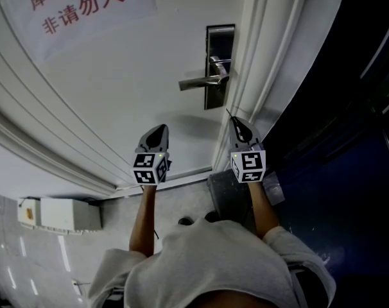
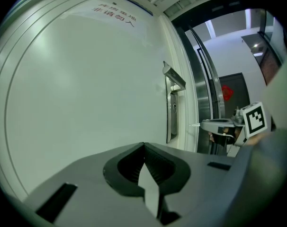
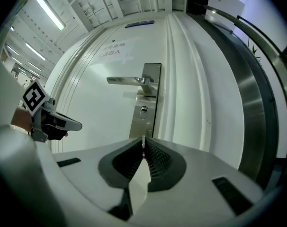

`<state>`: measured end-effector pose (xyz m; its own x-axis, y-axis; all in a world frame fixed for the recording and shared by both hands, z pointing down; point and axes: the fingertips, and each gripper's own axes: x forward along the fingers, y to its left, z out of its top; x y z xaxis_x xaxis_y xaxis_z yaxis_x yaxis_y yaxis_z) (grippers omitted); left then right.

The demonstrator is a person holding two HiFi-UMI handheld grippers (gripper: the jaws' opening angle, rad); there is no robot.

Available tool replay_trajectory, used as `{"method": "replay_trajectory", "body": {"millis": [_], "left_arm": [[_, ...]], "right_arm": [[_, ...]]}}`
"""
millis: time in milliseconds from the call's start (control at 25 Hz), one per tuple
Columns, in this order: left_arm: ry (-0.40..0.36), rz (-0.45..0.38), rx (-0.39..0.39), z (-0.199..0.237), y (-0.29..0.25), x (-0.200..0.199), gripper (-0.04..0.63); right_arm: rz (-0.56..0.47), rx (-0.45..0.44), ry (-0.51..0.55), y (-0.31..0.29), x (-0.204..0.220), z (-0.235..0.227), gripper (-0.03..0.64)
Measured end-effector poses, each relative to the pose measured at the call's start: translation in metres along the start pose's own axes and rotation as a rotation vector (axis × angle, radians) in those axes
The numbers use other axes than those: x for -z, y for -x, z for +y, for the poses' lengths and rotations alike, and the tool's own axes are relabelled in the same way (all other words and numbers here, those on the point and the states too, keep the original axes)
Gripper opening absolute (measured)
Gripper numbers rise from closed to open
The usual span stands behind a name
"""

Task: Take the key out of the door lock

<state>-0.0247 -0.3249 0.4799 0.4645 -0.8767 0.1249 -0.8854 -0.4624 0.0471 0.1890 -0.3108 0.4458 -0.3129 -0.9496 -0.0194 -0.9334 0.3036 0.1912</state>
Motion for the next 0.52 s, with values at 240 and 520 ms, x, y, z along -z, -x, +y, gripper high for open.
{"method": "replay_trajectory", "body": {"millis": [240,520], "left_arm": [[0.002,0.007,0.003,0.0003,-0.0003,0.0015,0.018],[-0.002,0.006,0.006,-0.001,-0.0014,0.0024,0.018]], "right_arm": [[0.015,-0.009,0.002,-0.0027,0.0029,0.0025,0.029],[0.023,-0.015,0.008,-0.0038,0.0013,0.0039,0.029]]}}
